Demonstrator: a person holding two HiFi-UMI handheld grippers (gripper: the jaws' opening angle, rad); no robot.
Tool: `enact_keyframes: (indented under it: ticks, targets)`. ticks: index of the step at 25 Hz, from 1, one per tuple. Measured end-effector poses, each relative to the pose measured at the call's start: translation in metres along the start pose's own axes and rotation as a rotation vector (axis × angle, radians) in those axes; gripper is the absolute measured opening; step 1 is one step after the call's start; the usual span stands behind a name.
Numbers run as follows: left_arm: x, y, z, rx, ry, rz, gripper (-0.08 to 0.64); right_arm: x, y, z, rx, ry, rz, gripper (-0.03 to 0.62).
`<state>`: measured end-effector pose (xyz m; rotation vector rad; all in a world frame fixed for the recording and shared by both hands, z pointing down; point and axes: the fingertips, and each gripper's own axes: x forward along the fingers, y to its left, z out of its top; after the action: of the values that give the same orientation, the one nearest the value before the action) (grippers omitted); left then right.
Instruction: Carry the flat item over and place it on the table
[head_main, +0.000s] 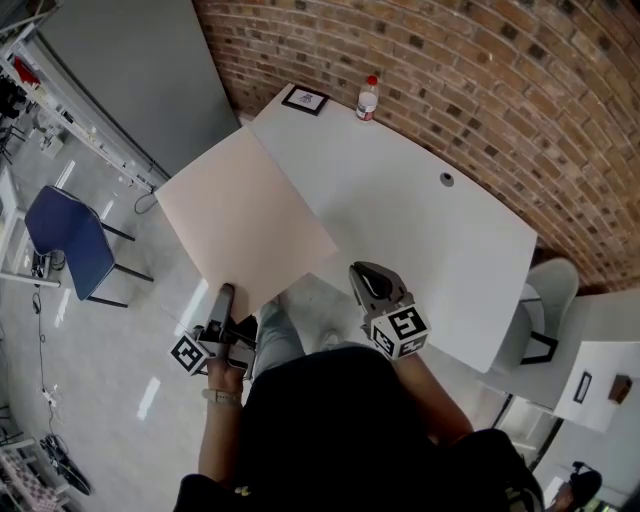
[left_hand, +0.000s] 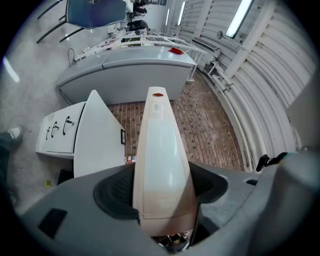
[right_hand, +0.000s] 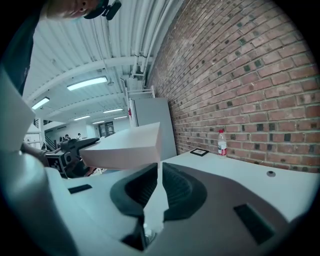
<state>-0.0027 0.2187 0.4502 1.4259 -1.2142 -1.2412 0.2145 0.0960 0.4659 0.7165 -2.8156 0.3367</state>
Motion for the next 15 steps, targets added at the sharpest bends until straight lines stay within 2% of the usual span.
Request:
enact_keyframes:
  ticks: [6, 15]
  targets:
    - [0.042, 0.028, 0.031, -0.038, 0.047, 0.024, 0.293, 0.036, -0.016, 0.007, 0.005, 0.023, -0.056, 0.035]
    - [0.116, 0.072, 0.085, -0.065, 0.182, 0.08, 0.293, 0.116, -0.031, 0.025, 0.029, 0.079, -0.125, 0.035]
